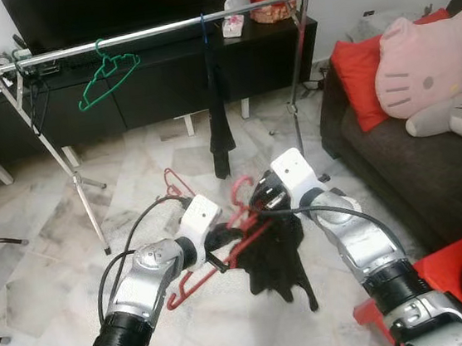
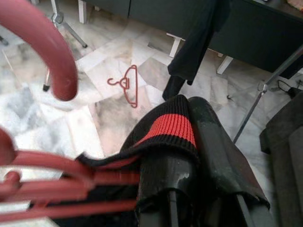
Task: Hang hanger
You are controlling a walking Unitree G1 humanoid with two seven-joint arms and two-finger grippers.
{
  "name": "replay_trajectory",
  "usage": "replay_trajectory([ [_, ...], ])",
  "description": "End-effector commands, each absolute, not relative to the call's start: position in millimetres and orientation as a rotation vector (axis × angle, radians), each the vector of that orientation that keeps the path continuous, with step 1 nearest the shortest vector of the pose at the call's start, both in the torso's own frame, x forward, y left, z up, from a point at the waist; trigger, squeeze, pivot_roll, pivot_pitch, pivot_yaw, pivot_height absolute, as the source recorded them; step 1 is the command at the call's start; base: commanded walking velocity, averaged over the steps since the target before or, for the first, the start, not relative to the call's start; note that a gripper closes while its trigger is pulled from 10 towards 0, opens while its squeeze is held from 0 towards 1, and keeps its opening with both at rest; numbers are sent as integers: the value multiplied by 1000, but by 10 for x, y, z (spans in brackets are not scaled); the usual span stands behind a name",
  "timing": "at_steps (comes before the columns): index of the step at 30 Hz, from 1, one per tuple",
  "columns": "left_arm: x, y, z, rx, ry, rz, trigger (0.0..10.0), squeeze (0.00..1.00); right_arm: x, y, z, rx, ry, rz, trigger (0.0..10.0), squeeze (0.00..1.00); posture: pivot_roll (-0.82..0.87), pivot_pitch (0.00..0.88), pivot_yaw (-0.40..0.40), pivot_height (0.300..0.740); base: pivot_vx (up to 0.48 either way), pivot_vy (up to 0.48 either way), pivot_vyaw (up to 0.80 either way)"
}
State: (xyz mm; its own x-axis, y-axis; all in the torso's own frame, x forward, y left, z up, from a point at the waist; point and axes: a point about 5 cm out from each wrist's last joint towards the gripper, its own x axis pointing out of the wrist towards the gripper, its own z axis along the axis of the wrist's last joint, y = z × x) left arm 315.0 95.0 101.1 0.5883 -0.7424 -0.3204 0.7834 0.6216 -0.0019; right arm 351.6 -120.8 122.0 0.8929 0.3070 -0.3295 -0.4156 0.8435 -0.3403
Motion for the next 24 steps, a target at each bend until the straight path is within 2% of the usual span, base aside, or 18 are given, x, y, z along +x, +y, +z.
replay_trajectory([
  [1, 3128, 922, 1082, 107, 279, -934, 10000, 0, 3506, -1179, 1289, -422, 237, 399, 10000, 0, -90, 6, 35, 740, 0, 0, 0],
  [10, 3158, 966, 1183, 14, 234, -924, 10000, 0, 3504, -1261, 1334, -444, 235, 400, 10000, 0, -90, 2, 33, 740, 0, 0, 0],
  [18, 3207, 962, 1163, 7, 224, -823, 10000, 0, 3407, -1214, 1317, -455, 248, 449, 10000, 0, -93, 0, 28, 740, 0, 0, 0],
  [24, 3263, 990, 1180, -1, 205, -755, 10000, 0, 3318, -1286, 1298, -463, 272, 441, 10000, 0, -98, 0, 20, 740, 0, 0, 0],
])
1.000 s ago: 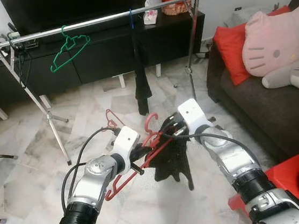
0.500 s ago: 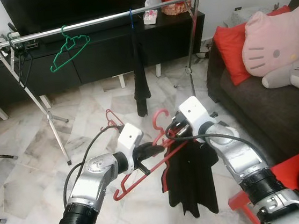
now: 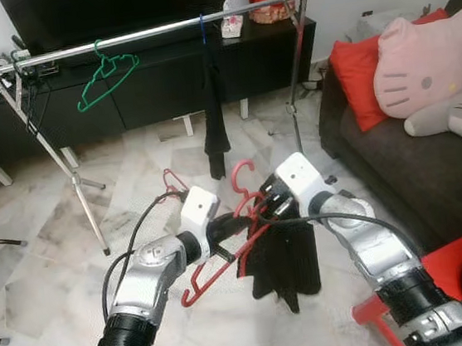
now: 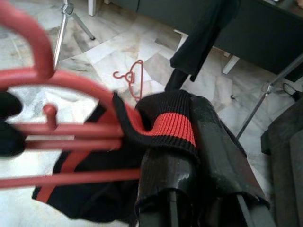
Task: Hang hanger
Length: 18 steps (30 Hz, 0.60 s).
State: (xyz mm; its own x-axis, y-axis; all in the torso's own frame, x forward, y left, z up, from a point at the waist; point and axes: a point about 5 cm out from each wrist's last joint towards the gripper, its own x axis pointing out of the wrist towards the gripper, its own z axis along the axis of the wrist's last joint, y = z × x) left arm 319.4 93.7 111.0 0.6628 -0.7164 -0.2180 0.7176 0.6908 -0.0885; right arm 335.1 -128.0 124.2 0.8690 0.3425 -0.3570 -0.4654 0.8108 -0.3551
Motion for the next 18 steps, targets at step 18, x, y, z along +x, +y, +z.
replay_trajectory([
  [18, 3255, 932, 1177, -41, 198, -773, 10000, 0, 3246, -1317, 1386, -454, 198, 421, 10000, 0, -106, 7, 26, 740, 0, 0, 0],
])
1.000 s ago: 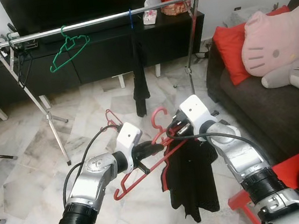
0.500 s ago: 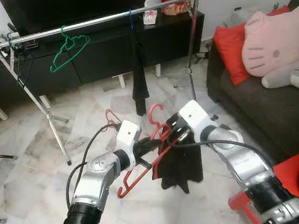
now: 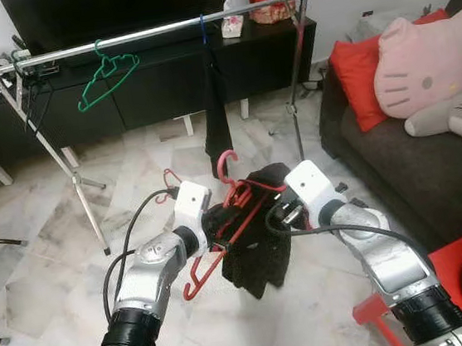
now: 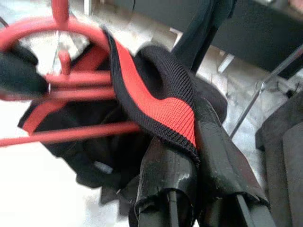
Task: Hang hanger
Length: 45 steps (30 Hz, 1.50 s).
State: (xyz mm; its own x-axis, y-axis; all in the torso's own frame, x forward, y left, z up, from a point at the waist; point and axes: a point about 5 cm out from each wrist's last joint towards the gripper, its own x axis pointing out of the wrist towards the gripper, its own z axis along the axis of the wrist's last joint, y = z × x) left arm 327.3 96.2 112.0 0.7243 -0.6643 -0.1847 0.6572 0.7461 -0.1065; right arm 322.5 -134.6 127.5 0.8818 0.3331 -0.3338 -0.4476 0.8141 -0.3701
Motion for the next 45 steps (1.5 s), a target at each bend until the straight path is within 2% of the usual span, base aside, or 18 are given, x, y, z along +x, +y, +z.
replay_trajectory([
  [1, 3237, 920, 1168, -40, 205, -791, 10000, 0, 3255, -1310, 1402, -453, 188, 423, 10000, 0, -106, 7, 26, 740, 0, 0, 0],
  [7, 3103, 837, 1164, -73, 223, -938, 10000, 0, 3374, -1275, 1462, -550, 135, 457, 10000, 0, -98, 2, 27, 740, 0, 0, 0],
  [12, 3055, 829, 1214, -122, 209, -996, 10000, 0, 3394, -1215, 1523, -557, 76, 524, 10000, 0, -94, 0, 28, 740, 0, 0, 0],
  [17, 3000, 838, 1245, -132, 197, -1045, 10000, 0, 3421, -1234, 1482, -565, 118, 529, 10000, 0, -96, 0, 29, 740, 0, 0, 0],
  [34, 3039, 792, 1255, -142, 151, -984, 10000, 0, 3399, -1144, 1638, -332, 144, 537, 10000, 0, -104, 0, 23, 740, 0, 0, 0],
  [45, 3119, 875, 1242, -150, 136, -896, 10000, 0, 3310, -1517, 1547, -423, 224, 541, 10000, 0, -113, 14, 24, 740, 0, 0, 0],
])
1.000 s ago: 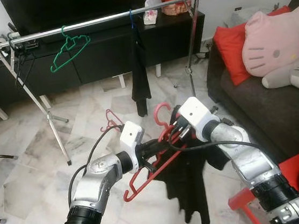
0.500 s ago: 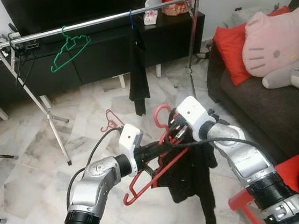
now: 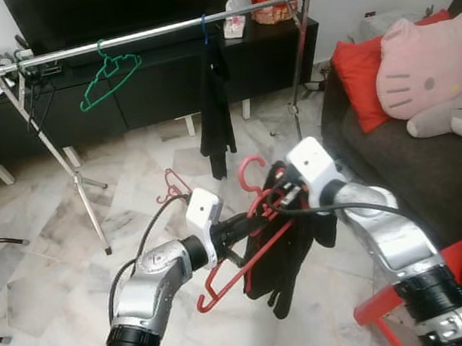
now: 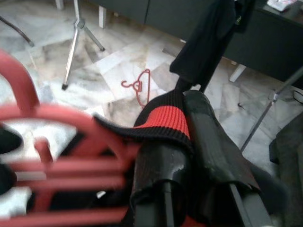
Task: Hang hanger
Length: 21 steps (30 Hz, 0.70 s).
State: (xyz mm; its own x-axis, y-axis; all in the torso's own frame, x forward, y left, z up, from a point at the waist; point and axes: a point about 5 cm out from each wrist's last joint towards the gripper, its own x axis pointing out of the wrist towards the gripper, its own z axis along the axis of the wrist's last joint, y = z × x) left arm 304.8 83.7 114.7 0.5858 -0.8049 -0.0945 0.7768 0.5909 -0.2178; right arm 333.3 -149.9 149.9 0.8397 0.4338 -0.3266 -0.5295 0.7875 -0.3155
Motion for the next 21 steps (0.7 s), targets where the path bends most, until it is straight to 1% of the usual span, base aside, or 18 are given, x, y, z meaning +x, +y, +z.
replay_trajectory([
  [1, 3125, 882, 1242, -150, 135, -890, 10000, 0, 3304, -1530, 1541, -426, 228, 543, 10000, 0, -113, 14, 24, 740, 0, 0, 0],
  [8, 3126, 884, 1240, -158, 135, -891, 10000, 0, 3294, -1542, 1563, -419, 206, 542, 10000, 0, -114, 15, 25, 740, 0, 0, 0],
  [12, 3098, 836, 1252, -178, 137, -937, 10000, 0, 3321, -1458, 1634, -385, 143, 552, 10000, 0, -115, 15, 28, 740, 0, 0, 0],
  [18, 3028, 785, 1265, -203, 145, -1008, 10000, 0, 3404, -1421, 1745, -376, 47, 536, 10000, 0, -109, 10, 26, 740, 0, 0, 0],
  [20, 3010, 776, 1258, -203, 150, -1021, 10000, 0, 3415, -1397, 1776, -385, 30, 553, 10000, 0, -109, 10, 23, 740, 0, 0, 0],
  [21, 3008, 774, 1255, -204, 150, -1020, 10000, 0, 3401, -1355, 1812, -382, 9, 592, 10000, 0, -106, 11, 20, 740, 0, 0, 0],
])
